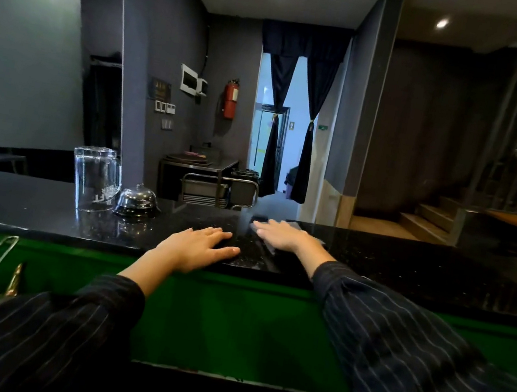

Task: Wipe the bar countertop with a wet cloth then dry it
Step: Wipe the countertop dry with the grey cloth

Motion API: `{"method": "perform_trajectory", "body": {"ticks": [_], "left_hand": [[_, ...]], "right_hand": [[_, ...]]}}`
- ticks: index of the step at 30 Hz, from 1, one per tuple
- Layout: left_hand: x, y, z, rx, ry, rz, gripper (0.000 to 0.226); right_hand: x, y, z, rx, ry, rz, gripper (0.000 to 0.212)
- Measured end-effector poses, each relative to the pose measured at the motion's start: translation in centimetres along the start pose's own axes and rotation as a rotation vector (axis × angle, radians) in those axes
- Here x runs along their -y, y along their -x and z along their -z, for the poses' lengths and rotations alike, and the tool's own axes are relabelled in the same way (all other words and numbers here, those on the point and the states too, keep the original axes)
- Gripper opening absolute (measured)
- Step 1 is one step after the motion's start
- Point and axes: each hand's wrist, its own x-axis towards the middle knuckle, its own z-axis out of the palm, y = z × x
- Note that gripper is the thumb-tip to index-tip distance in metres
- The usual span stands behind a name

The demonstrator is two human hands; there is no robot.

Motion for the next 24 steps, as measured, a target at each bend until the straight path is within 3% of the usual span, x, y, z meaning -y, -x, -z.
{"method": "perform_trajectory", "body": {"ticks": [4,8,13,14,18,21,24], "left_hand": [[0.3,-0.2,-0.2,0.008,-0.005,-0.005,0.067],[0.8,-0.8,-0.8,-0.019,-0.034,-0.033,0.072],[0.9,-1.1,-0.9,-0.034,-0.056,-0.059,0.118],[0.9,-1.2,-0.9,-0.042,-0.061,-0.064,0.117],[0.7,-1.3,-1.1,-0.070,-0.098,-0.077,0.073],[0.4,-1.2,-0.9,-0.070,-0.122,-0.074,0.067],[0.2,-0.9,-0.6,-0.116,-0.066,-0.068,0.066]], "right_hand": [[-4.4,6.7,1.4,-0.084,-0.046,-0.207,0.060],[-8.9,5.5,1.9,-0.085,-0.069,-0.364,0.057],[-9.0,1.3,1.7,-0.162,-0.209,-0.617,0.091],[-7.7,1.2,1.9,-0.181,-0.201,-0.616,0.089],[-0.8,-0.3,2.5,-0.195,-0.182,-0.451,0.082],[5.5,-2.5,1.8,-0.084,-0.166,-0.273,0.087],[10.3,-0.8,1.5,-0.076,-0.113,-0.121,0.076]]}}
